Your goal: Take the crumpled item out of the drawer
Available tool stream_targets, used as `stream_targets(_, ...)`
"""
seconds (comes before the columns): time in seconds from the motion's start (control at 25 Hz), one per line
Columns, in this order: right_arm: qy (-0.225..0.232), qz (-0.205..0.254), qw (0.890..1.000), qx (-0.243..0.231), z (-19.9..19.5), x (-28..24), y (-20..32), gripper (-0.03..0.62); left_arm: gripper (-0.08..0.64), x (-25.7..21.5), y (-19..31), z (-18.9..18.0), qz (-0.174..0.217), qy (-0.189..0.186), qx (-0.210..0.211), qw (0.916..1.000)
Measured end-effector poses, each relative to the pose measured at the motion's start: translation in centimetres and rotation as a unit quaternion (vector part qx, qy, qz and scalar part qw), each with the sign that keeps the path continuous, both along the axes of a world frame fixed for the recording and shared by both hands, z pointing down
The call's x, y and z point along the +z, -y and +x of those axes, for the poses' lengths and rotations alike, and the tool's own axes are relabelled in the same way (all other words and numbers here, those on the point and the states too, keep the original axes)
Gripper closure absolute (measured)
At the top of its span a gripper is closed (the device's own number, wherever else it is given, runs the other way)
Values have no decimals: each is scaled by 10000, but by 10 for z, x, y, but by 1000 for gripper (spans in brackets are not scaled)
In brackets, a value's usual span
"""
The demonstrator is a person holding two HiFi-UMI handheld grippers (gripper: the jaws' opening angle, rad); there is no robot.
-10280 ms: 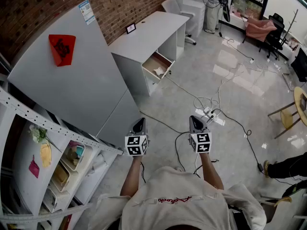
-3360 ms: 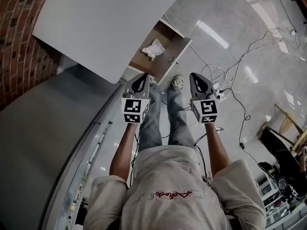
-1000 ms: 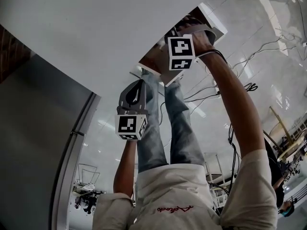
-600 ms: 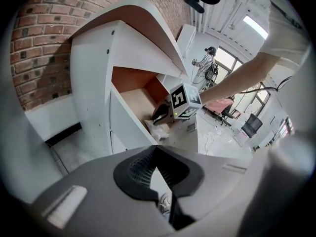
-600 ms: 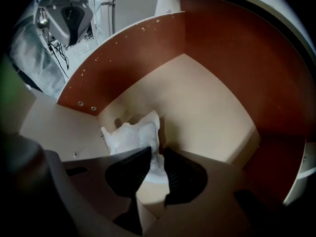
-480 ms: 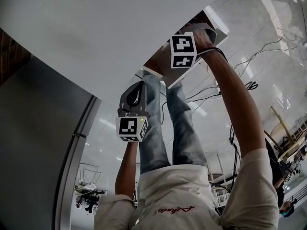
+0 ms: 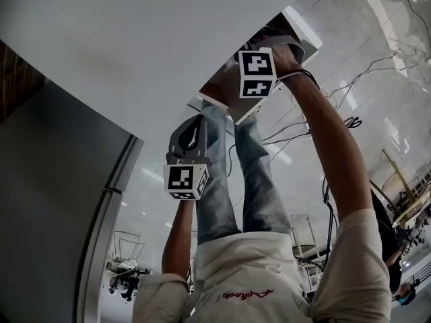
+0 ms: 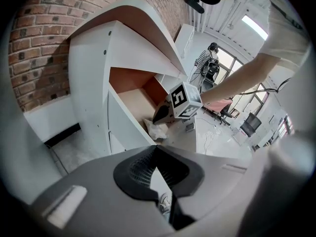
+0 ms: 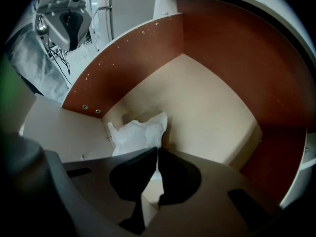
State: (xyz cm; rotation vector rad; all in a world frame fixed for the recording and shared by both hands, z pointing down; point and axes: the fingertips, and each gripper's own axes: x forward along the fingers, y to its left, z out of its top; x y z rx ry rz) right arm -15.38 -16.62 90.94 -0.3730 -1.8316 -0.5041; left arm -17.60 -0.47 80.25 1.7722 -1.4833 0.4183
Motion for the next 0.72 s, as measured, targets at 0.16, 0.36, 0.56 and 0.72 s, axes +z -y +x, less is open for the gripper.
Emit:
stream_targets(0.16, 95, 91, 9999, 84, 1, -7, 1, 575, 551, -1, -2, 3, 32, 11, 46, 10000)
stream_targets(0.36, 328, 219, 9990, 231, 2, -19, 2, 578, 551, 0, -3, 11, 79, 3, 104, 9999)
stream_targets(0.56, 604, 366, 9970, 321, 6, -40, 0, 578, 551, -5, 1, 18, 177, 21, 185, 9997)
stream_targets(0.72, 990, 519, 9920, 592, 8, -67, -2, 578, 551, -7, 0, 21, 234, 54, 247, 9994)
